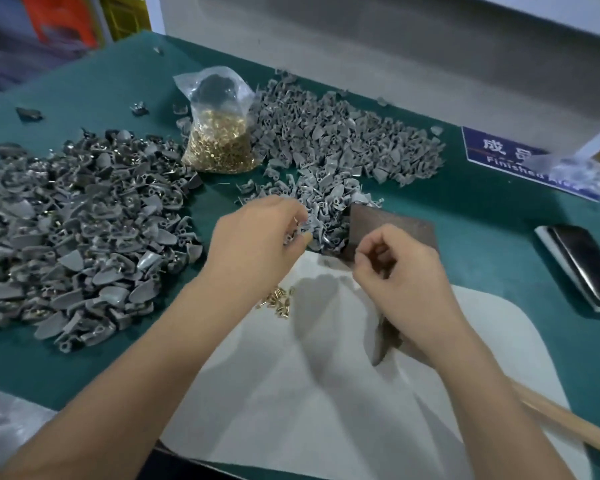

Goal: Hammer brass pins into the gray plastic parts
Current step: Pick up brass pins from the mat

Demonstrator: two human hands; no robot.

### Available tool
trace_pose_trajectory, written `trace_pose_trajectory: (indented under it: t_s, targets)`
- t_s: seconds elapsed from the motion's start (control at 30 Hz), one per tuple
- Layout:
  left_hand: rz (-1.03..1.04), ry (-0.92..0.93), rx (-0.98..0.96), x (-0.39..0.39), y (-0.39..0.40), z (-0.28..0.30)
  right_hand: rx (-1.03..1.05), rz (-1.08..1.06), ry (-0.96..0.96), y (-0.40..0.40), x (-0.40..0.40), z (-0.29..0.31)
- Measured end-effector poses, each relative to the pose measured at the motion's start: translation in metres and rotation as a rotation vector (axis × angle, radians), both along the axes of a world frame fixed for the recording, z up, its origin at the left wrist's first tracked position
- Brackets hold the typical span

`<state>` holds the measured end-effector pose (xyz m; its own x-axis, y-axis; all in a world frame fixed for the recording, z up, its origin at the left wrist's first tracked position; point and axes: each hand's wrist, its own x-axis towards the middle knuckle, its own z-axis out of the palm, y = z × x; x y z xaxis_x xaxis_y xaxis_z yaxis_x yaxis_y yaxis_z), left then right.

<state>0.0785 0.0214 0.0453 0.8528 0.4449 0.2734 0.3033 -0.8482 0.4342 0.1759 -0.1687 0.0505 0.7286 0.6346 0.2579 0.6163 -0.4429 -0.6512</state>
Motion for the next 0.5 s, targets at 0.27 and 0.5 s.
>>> trace_pose_trajectory:
  t_s: [0.27, 0.5]
  targets:
    - [0.005, 0.118, 0.136, 0.028, -0.007, -0.005, 0.142, -0.003, -0.043, -0.022, 0.022, -0.005]
    - [-0.021, -0.054, -0.095, 0.018, -0.004, 0.015, 0.213, -0.066, 0.034, -0.029, 0.031, -0.005]
